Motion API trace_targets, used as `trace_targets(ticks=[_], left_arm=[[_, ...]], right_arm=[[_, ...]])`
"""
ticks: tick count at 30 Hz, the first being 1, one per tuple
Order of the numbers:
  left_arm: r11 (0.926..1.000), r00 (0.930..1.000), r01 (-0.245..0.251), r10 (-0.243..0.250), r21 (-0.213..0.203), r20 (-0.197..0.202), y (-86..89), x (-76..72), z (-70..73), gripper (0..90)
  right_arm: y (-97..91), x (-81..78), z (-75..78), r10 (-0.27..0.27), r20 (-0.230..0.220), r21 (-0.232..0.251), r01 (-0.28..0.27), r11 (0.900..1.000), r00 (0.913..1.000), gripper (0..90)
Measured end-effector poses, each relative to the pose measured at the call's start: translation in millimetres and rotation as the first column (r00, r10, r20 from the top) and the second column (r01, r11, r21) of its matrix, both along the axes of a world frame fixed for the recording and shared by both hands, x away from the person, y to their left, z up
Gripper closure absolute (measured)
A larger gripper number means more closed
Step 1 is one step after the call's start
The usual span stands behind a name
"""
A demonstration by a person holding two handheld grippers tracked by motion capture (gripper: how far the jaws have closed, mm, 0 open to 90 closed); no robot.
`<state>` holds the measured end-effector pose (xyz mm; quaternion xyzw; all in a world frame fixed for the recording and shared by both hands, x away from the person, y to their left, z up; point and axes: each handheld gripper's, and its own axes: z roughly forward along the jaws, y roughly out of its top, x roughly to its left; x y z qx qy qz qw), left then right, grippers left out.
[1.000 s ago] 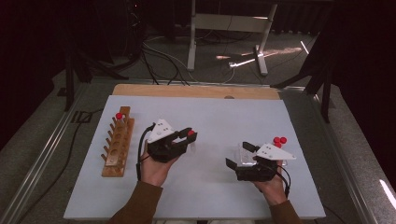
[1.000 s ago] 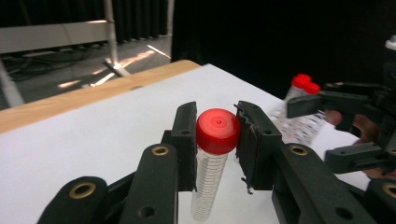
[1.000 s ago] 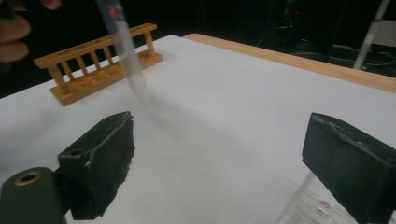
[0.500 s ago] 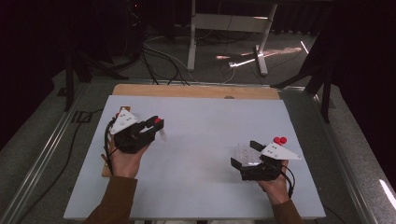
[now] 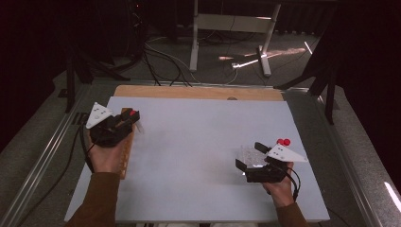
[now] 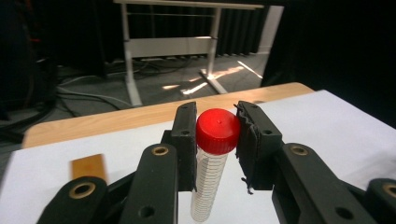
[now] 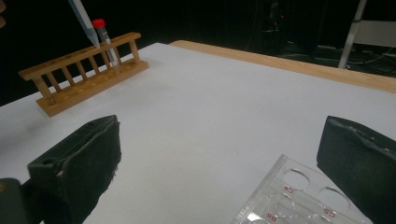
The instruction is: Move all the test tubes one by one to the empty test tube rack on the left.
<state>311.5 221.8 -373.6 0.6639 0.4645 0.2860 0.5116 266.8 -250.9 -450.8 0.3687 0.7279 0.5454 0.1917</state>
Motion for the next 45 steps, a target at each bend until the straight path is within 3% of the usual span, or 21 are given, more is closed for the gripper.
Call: trace_targets(ticks=[7, 17, 31, 45], left_arm=[[0.9974, 0.9975, -0.071, 0.071, 0.016, 0.001, 15.4, 5.8, 0.0, 70.8], [0.9867, 0.9880, -0.153, 0.154, 0.055, -0.016, 25.9, 13.0, -7.7, 70.8], [0.9773, 0.9779, -0.205, 0.207, 0.054, -0.031, 36.1, 16.4, -15.2, 70.6], [0.9719, 0.9679, -0.220, 0.228, 0.084, -0.105, 38.5, 19.0, -49.9, 70.3]], right_arm=[[-0.1, -0.2, 0.0, 0.004, -0.001, 0.003, -0.004, 1.0000, 1.0000, 0.0], [-0.4, -0.8, 0.0, 0.005, 0.000, 0.004, -0.005, 1.0000, 1.0000, 0.0], [-0.8, -1.2, 0.3, 0.011, 0.003, 0.005, -0.011, 0.9999, 0.9999, 0.0], [-1.1, -1.1, 0.0, 0.013, 0.005, 0.007, -0.013, 0.9999, 0.9999, 0.0]])
